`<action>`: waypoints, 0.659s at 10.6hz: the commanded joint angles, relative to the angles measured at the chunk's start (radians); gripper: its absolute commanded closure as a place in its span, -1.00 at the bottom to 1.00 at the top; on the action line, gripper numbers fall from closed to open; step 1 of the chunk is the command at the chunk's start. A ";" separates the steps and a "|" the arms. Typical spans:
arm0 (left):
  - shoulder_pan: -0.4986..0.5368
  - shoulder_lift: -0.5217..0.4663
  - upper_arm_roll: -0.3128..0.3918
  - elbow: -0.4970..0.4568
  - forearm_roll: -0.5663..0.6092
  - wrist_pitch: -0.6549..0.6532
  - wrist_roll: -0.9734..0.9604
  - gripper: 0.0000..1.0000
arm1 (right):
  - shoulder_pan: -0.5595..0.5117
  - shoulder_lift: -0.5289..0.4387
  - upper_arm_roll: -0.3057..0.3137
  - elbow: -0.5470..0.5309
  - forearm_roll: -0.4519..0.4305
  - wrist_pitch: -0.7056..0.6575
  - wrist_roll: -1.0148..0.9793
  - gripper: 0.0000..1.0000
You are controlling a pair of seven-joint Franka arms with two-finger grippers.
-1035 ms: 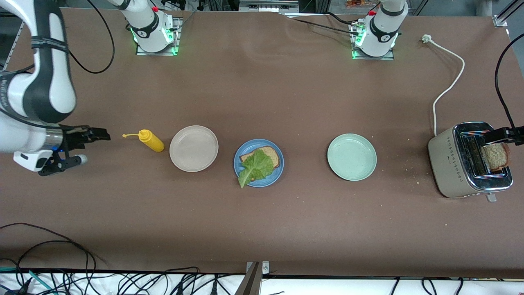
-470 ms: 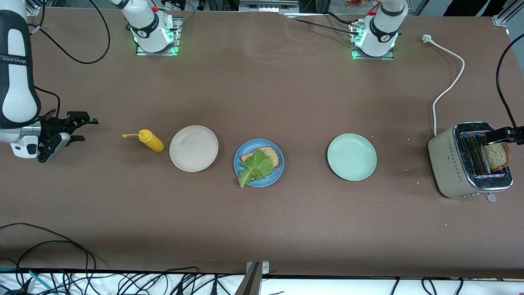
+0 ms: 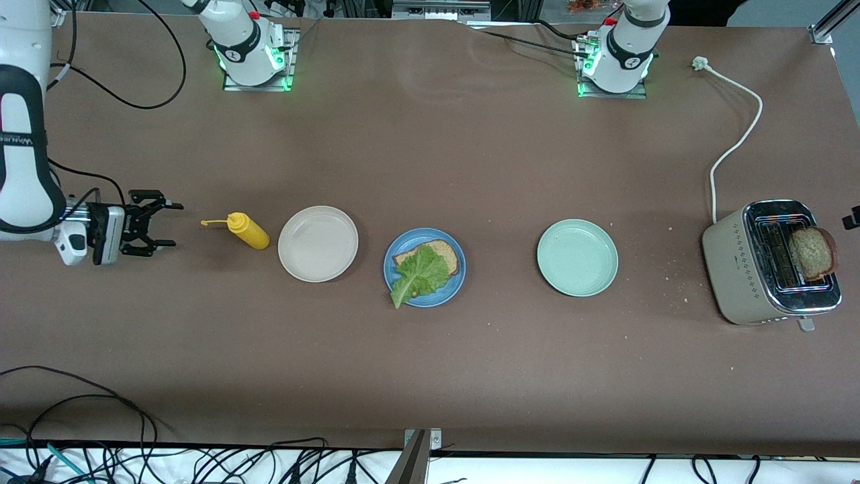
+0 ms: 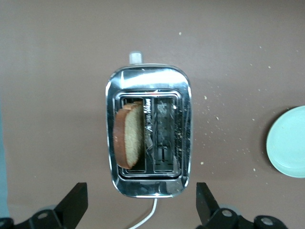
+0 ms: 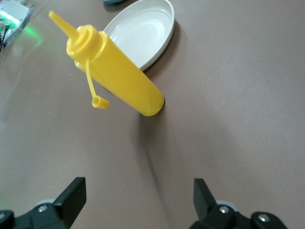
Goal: Make sandwich in blue plate with both arms
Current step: 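Move the right gripper to the yellow bottle and grasp it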
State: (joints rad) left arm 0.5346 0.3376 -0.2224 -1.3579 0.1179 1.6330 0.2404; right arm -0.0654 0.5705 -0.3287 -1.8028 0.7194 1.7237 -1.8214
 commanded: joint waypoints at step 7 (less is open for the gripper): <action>0.064 0.155 0.011 0.019 0.025 0.042 0.010 -1.00 | -0.024 0.200 0.063 -0.039 0.466 -0.134 -0.605 -1.00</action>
State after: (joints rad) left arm 0.5973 0.4592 -0.2043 -1.3581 0.1179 1.6767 0.2408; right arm -0.0750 0.7652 -0.2985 -1.8093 1.1297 1.6394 -2.3961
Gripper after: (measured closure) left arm 0.000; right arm 0.000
